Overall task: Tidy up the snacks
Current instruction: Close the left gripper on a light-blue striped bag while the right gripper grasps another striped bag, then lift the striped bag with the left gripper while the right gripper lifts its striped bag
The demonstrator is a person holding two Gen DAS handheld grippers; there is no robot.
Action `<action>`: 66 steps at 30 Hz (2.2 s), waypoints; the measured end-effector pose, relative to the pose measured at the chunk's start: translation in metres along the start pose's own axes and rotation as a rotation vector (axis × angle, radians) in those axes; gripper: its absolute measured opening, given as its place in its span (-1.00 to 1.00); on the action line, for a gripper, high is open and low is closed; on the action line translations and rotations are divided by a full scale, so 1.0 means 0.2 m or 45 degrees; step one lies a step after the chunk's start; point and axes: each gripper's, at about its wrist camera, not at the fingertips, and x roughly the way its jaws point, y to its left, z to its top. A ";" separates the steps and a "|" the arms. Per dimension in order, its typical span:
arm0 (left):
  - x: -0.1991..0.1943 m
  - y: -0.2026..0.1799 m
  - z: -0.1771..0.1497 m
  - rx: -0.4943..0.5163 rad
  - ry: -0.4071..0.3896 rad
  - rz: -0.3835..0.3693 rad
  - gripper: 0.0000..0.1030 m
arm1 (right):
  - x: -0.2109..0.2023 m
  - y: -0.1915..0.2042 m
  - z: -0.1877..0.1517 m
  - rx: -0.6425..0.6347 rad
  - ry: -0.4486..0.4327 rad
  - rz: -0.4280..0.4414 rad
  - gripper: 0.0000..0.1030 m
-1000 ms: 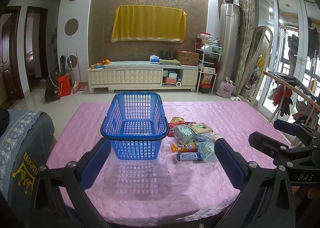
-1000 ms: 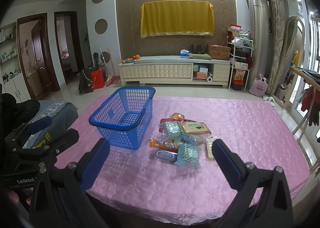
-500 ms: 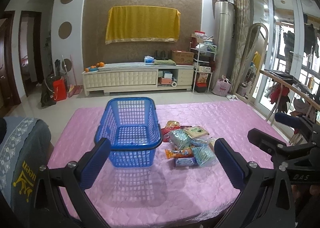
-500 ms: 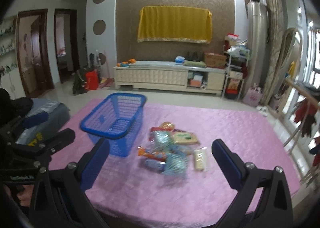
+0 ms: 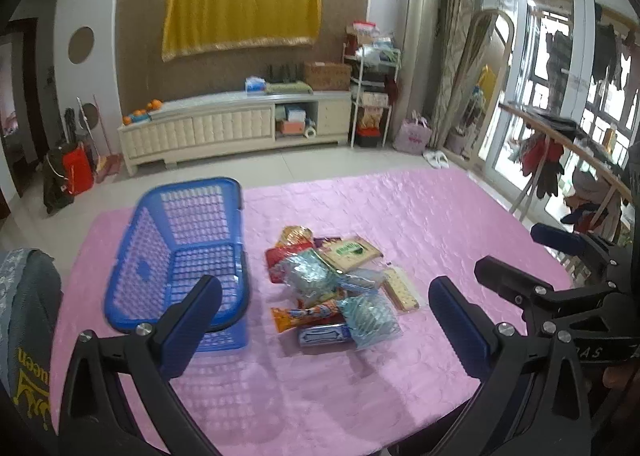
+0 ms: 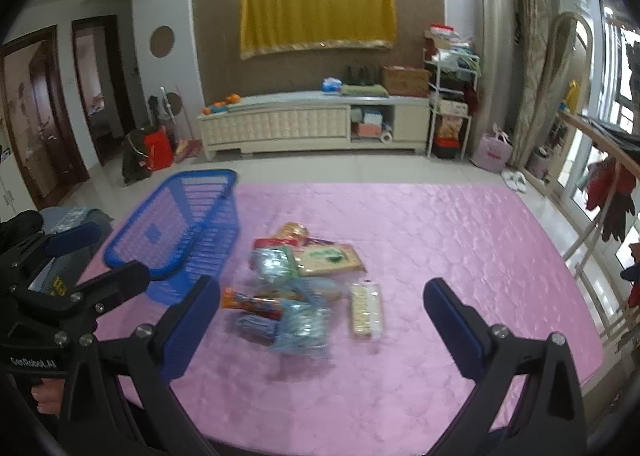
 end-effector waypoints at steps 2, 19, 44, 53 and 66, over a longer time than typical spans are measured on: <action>0.06 -0.03 0.01 0.005 0.035 -0.005 0.99 | 0.04 -0.06 -0.01 0.020 0.015 -0.024 0.99; 0.70 -0.31 -0.09 0.083 0.465 -0.044 0.99 | 0.42 -0.50 -0.24 0.158 0.261 -0.071 0.99; 1.18 -0.36 -0.30 0.116 0.711 0.077 0.48 | 0.72 -0.67 -0.43 0.236 0.430 -0.041 0.97; 1.12 -0.37 -0.35 0.084 0.700 -0.044 0.33 | 0.74 -0.62 -0.43 0.216 0.456 -0.042 0.97; 0.81 -0.23 -0.25 0.050 0.532 -0.025 0.32 | 0.73 -0.44 -0.30 0.088 0.439 0.155 0.93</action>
